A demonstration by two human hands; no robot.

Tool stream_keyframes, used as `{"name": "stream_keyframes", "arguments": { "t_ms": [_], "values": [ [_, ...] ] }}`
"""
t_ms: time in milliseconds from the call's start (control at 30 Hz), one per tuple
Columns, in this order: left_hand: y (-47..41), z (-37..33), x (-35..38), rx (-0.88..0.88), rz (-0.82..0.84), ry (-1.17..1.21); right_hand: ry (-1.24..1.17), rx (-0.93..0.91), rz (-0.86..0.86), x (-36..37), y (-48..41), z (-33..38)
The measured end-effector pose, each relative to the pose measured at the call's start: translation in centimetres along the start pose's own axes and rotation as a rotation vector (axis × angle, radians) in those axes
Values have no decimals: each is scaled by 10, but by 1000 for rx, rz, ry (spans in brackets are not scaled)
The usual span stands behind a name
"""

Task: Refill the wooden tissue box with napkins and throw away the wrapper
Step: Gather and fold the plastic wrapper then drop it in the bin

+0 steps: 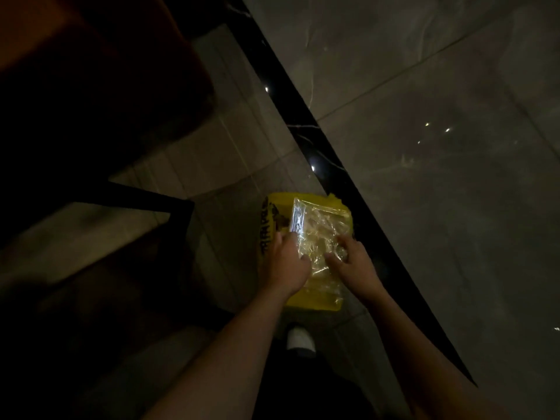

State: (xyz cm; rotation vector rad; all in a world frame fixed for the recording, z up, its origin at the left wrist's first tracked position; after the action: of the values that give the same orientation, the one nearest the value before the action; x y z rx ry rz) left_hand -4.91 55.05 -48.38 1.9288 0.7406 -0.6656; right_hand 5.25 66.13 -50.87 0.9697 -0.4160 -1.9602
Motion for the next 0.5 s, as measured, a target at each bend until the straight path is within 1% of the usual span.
{"name": "stream_keyframes", "arguments": {
  "t_ms": [133,200,267,333,400,500],
  "values": [
    [-22,31,45,1,35,-46,80,17,21,33,-19,-43],
    [-30,50,70,-8,92,-120,128,49,83,55,-28,-67],
    [-34,73,97,-49,211,-236,223,85,182,79,-32,-91],
    [-31,95,118,-82,362,-346,373,74,279,99,-33,-109],
    [-26,106,128,-59,463,-419,447,88,319,107,-33,-121],
    [-27,106,120,3,433,-443,463,90,293,107,-36,-118]
  ]
}}
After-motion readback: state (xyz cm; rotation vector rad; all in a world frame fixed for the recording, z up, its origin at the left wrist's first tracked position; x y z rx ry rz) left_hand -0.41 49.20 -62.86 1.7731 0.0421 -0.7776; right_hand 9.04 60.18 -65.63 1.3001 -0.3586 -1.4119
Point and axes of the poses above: each hand's wrist, its own y-axis away from the middle knuckle, its own x-axis out of the palm, z = x × y, the point moved 10 cm from there along -y, towards the middle knuckle, and after that the axes turned 6 degrees about -z, right-handed, at the moved point
